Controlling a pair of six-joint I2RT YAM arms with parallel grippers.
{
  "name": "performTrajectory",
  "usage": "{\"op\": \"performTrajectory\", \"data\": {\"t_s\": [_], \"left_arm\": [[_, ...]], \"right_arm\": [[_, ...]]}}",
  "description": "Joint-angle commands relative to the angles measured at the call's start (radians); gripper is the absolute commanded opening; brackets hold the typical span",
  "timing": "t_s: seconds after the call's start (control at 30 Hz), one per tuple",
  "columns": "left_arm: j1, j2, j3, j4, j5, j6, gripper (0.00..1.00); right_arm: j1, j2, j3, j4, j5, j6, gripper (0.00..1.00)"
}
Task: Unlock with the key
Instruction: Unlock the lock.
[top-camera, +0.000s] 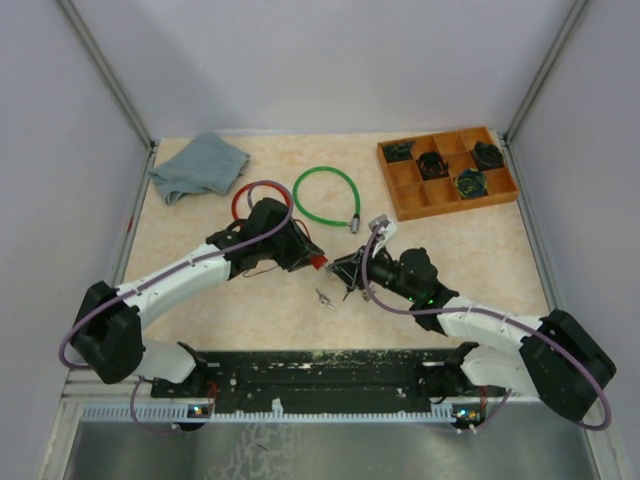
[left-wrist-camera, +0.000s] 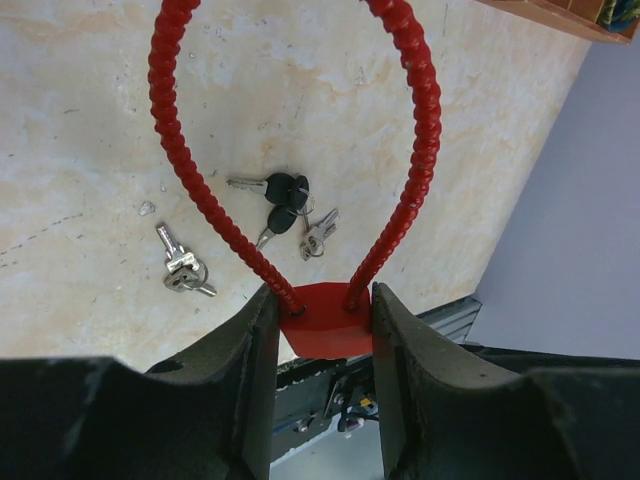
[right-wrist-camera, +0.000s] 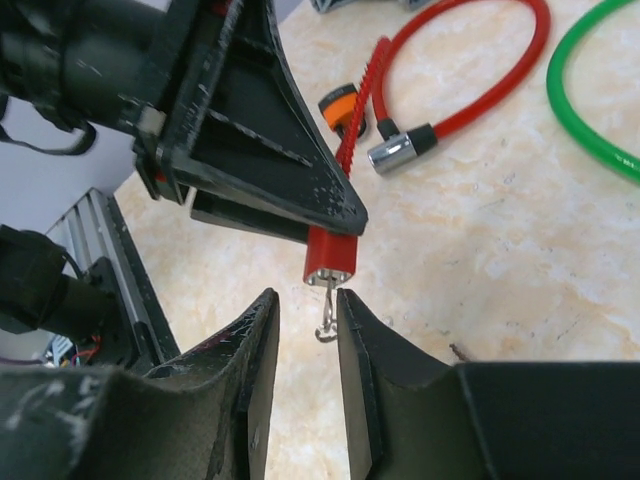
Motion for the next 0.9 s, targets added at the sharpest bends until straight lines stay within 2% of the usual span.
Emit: {"op": "performTrajectory", "data": {"t_s": [0.0,0.27,0.57,0.73,0.87], "left_arm": [[0.008,-0.031,-0.001,0.034,0.022,-0.02,0.0],[0.008,-0.037,-0.005,0.039,0.025,-0.022,0.0],[0.008,-0.042,-0.006,0.048,0.042,-0.023,0.0],[0.008,-0.046,-0.008,0.051,0.057,-0.026,0.0],[0.008,-0.049,-0.02,0.057,0.075,-0.043,0.0]], "right_arm": [[0.019,0.043,0.025,0.032,0.032,0.008,0.28],[0.026,0.081,0.031,0.062,0.003,0.018,0.19],[0.03,0.11,0.022,0.099,-0.014,0.034,0.13],[0.03,0.128,0.027,0.126,-0.021,0.036,0.0],[0.032,0.135,0.04,0.132,-0.015,0.005,0.0]]}}
